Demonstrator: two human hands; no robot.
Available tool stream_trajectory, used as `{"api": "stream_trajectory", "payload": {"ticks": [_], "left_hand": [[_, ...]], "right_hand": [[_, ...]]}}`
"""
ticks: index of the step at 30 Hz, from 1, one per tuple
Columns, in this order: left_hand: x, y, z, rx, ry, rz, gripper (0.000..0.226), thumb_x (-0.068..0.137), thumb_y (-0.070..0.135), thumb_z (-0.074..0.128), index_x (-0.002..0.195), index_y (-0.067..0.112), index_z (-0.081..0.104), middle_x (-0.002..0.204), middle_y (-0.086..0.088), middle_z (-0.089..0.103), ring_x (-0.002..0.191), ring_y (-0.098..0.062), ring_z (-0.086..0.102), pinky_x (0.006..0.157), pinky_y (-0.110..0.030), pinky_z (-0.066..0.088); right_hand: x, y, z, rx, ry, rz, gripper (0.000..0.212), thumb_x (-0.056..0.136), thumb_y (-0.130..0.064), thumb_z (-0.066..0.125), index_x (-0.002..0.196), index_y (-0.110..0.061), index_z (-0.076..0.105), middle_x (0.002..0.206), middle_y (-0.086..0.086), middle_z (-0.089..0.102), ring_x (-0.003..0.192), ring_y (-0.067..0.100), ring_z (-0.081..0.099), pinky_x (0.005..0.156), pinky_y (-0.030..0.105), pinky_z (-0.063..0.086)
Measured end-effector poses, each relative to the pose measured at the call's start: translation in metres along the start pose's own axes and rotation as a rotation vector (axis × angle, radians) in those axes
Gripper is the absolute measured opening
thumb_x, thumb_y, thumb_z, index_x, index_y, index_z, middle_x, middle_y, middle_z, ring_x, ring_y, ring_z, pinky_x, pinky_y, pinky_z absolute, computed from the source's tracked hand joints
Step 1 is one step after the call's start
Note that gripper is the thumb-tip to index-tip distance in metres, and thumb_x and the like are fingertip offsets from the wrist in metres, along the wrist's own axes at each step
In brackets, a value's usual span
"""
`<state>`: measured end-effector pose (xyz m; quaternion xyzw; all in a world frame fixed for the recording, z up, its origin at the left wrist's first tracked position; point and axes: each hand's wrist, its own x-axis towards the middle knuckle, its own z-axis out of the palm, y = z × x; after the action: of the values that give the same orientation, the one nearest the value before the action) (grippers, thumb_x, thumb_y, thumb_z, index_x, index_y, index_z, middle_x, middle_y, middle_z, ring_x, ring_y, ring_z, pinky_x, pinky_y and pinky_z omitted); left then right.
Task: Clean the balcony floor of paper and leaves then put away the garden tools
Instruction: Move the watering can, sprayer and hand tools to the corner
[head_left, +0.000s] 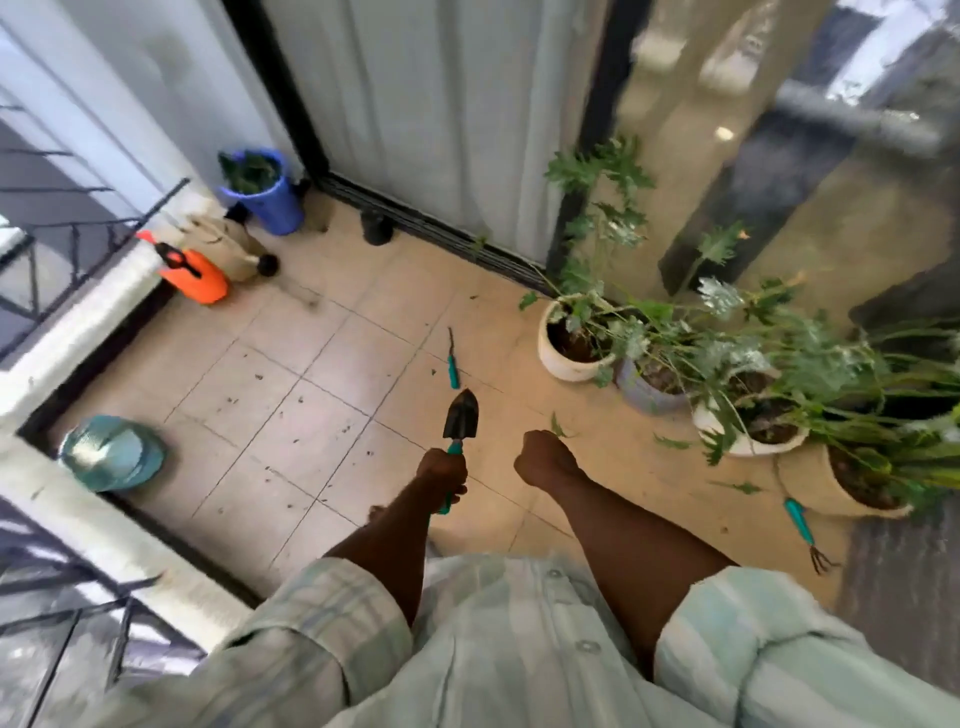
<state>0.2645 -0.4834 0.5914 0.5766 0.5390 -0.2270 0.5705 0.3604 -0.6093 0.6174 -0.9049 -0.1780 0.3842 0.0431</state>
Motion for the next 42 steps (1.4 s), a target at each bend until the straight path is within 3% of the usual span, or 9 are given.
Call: {"api": "stream_trajectory", "payload": {"ticks": [7, 14, 22, 27, 31, 35, 38, 40, 42], "left_hand": [[0.029, -0.007, -0.161, -0.174, 0.056, -0.034, 0.024, 0.095, 0.003, 0.047, 0.071, 0.004, 0.047, 0.065, -0.012, 0.05, 0.054, -0.021, 0.051, 0.054, -0.027, 0.04], [0.056, -0.053, -0.319, -0.376, 0.208, -0.092, 0.022, 0.096, 0.01, 0.045, 0.075, 0.006, 0.044, 0.067, -0.011, 0.045, 0.052, -0.021, 0.046, 0.054, -0.025, 0.036], [0.086, -0.078, -0.414, -0.634, 0.323, -0.22, 0.026, 0.099, 0.022, 0.044, 0.076, 0.009, 0.046, 0.064, -0.01, 0.044, 0.051, -0.02, 0.044, 0.055, -0.025, 0.038], [0.123, -0.068, -0.482, -0.707, 0.351, -0.298, 0.022, 0.096, 0.011, 0.041, 0.073, 0.009, 0.042, 0.063, -0.011, 0.04, 0.05, -0.02, 0.042, 0.055, -0.027, 0.037], [0.146, -0.044, -0.537, -0.786, 0.408, -0.332, 0.025, 0.099, 0.018, 0.04, 0.075, 0.012, 0.039, 0.062, -0.009, 0.037, 0.049, -0.017, 0.036, 0.055, -0.023, 0.031], [0.163, -0.017, -0.591, -0.775, 0.487, -0.36, 0.022, 0.099, 0.02, 0.043, 0.081, 0.008, 0.047, 0.066, -0.01, 0.049, 0.047, -0.02, 0.046, 0.05, -0.022, 0.038], [0.174, -0.015, -0.623, -0.685, 0.557, -0.411, 0.02, 0.094, 0.017, 0.045, 0.091, 0.001, 0.055, 0.078, -0.015, 0.063, 0.058, -0.028, 0.062, 0.047, -0.028, 0.048], [0.188, -0.028, -0.643, -0.658, 0.552, -0.437, 0.025, 0.091, 0.019, 0.047, 0.097, -0.003, 0.058, 0.095, -0.023, 0.068, 0.08, -0.036, 0.069, 0.065, -0.04, 0.057], [0.199, -0.041, -0.665, -0.655, 0.526, -0.442, 0.025, 0.092, 0.019, 0.048, 0.092, -0.003, 0.058, 0.102, -0.029, 0.067, 0.085, -0.038, 0.068, 0.072, -0.042, 0.056]], "right_hand": [[0.049, -0.169, 0.01, -0.166, -0.047, -0.208, 0.03, 0.091, -0.016, 0.052, 0.117, -0.003, 0.057, 0.129, 0.016, 0.056, 0.117, 0.034, 0.055, 0.089, 0.034, 0.048], [0.075, -0.352, 0.039, -0.269, -0.119, -0.393, 0.036, 0.09, -0.016, 0.051, 0.123, -0.003, 0.055, 0.131, 0.017, 0.056, 0.117, 0.035, 0.056, 0.088, 0.034, 0.048], [0.116, -0.497, 0.058, -0.398, -0.209, -0.598, 0.032, 0.086, -0.012, 0.049, 0.115, -0.002, 0.058, 0.128, 0.018, 0.056, 0.116, 0.034, 0.055, 0.092, 0.033, 0.047], [0.166, -0.584, 0.071, -0.554, -0.321, -0.682, 0.038, 0.088, -0.017, 0.048, 0.123, -0.005, 0.055, 0.133, 0.018, 0.053, 0.121, 0.037, 0.052, 0.099, 0.04, 0.046], [0.2, -0.66, 0.05, -0.617, -0.343, -0.754, 0.038, 0.089, -0.016, 0.051, 0.123, -0.001, 0.055, 0.13, 0.021, 0.055, 0.118, 0.036, 0.055, 0.093, 0.035, 0.048], [0.235, -0.729, 0.035, -0.63, -0.362, -0.801, 0.037, 0.087, -0.015, 0.049, 0.121, -0.001, 0.055, 0.128, 0.02, 0.056, 0.116, 0.036, 0.055, 0.091, 0.033, 0.047], [0.248, -0.767, 0.037, -0.652, -0.394, -0.799, 0.031, 0.088, -0.011, 0.048, 0.117, 0.0, 0.056, 0.124, 0.02, 0.056, 0.111, 0.036, 0.056, 0.084, 0.032, 0.046], [0.254, -0.791, 0.047, -0.657, -0.419, -0.779, 0.03, 0.088, -0.01, 0.047, 0.115, 0.001, 0.055, 0.123, 0.021, 0.056, 0.109, 0.036, 0.057, 0.082, 0.032, 0.046], [0.257, -0.812, 0.064, -0.656, -0.454, -0.751, 0.03, 0.086, -0.009, 0.047, 0.114, 0.001, 0.055, 0.122, 0.021, 0.056, 0.11, 0.036, 0.056, 0.082, 0.032, 0.046]]}}
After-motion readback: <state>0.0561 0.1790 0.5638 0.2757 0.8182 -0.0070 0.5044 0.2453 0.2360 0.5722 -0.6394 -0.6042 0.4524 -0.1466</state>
